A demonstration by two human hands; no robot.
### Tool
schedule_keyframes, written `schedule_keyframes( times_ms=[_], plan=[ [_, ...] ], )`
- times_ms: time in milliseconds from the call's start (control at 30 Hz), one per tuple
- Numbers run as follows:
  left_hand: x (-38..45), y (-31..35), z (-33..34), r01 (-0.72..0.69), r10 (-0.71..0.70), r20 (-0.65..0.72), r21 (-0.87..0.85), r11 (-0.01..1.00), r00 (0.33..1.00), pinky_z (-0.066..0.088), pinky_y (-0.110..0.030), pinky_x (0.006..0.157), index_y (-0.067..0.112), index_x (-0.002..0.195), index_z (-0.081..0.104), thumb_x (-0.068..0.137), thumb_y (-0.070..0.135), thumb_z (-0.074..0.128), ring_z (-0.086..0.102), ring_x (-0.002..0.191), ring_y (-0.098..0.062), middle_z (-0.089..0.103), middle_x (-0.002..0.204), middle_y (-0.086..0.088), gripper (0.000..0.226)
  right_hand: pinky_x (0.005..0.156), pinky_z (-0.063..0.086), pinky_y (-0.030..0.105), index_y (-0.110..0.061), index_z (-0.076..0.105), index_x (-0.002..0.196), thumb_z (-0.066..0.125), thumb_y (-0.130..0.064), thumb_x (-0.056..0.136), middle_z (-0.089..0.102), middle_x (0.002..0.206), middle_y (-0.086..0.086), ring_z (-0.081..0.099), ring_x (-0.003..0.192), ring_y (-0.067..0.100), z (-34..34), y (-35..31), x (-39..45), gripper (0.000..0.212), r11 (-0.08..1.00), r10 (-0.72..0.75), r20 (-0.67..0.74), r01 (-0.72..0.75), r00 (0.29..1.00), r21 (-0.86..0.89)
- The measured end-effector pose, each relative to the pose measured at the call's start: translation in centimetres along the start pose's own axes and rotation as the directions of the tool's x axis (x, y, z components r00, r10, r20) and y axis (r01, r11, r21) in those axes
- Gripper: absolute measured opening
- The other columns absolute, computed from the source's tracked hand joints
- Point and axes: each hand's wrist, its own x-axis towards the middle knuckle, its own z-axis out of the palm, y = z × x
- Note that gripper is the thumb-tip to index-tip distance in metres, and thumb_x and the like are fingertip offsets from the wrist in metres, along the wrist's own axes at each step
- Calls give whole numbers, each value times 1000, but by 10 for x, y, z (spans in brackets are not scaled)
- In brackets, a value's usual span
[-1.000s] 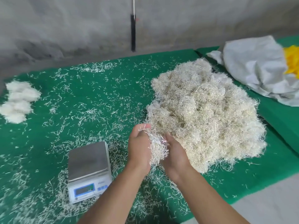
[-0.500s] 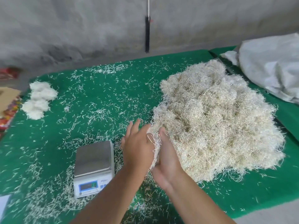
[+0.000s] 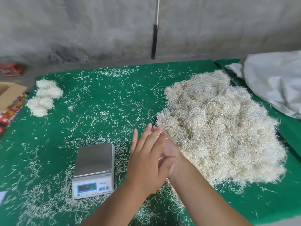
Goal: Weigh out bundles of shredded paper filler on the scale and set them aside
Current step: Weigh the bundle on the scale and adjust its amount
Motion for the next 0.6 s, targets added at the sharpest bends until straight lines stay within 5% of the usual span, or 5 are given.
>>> schedule_keyframes(
  times_ms=[167,233,400,500,600],
  plan=[
    [9,-20,-15,221,-236,-149,-110,969,960,41,-36,107,20,110,65,106,59,29,54,108,-12,59,110,9,52,116,45,49,-2,77,122,38,-78,99,71,130,23,69,123,34,18,17,-18,89,999,34,248,-29,968,-23],
    [15,-25,-22,285,-305,-171,-132,949,937,33,-26,68,25,86,53,106,59,32,46,79,-10,49,89,12,45,119,42,50,-2,72,131,40,-78,98,67,136,23,66,129,34,25,21,-22,89,999,19,282,-9,959,-35],
    [27,-48,-32,396,-517,-184,-449,801,836,25,-27,51,28,61,36,103,48,43,35,50,-6,39,53,11,47,111,49,48,-9,53,153,33,-73,103,59,150,18,64,132,31,47,40,-26,84,999,-48,249,51,967,-5],
    [22,-50,-34,444,-576,-53,-580,683,816,30,-30,50,24,74,56,100,48,41,38,48,-7,48,55,13,38,101,57,53,-20,20,168,45,-73,100,39,166,15,65,129,36,56,43,-24,90,995,-85,133,77,987,68],
    [11,-46,-36,393,-470,-52,-472,789,881,39,-21,62,43,111,64,96,34,37,56,71,2,62,78,22,32,101,56,46,-14,57,142,49,-78,95,69,135,6,70,123,28,64,45,-20,80,993,-105,79,100,991,69]
  ],
)
